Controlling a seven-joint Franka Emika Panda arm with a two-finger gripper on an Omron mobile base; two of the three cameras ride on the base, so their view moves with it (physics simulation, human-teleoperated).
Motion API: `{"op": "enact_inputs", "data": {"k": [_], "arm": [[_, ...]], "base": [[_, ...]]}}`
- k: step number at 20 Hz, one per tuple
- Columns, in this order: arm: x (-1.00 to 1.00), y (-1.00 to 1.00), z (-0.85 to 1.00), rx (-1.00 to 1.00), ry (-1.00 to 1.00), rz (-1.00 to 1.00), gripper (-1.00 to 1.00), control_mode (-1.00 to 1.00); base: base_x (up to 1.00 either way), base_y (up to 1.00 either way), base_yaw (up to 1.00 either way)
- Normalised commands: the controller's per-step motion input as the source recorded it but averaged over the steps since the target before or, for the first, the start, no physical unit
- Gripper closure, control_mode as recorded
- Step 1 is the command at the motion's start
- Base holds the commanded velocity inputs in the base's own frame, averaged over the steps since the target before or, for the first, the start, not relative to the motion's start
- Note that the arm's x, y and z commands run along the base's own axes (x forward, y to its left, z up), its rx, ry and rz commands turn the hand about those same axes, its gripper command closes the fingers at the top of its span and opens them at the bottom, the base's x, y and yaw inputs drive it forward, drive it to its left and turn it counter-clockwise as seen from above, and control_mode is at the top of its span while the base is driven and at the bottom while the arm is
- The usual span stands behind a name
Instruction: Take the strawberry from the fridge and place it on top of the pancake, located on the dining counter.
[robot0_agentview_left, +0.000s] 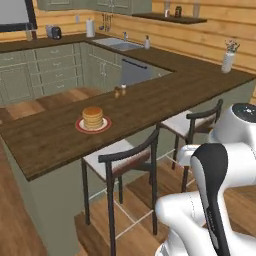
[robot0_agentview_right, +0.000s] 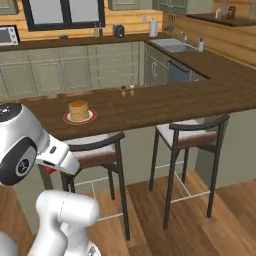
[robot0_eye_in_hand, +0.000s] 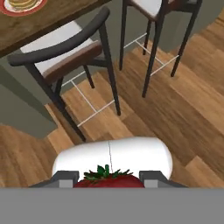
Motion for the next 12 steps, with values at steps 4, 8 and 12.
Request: {"op": "enact_inputs", "data": {"k": [4,8,12], "arm": [[0.00,0.00,0.00,0.00,0.00,0.00,1.00,1.00],[0.00,0.00,0.00,0.00,0.00,0.00,1.00,1.00],[0.00,0.00,0.00,0.00,0.00,0.00,1.00,1.00]], "base": [[0.34,-0.62,0.83],[0.02,-0.86,0.56],[0.39,-0.49,0.41]]}}
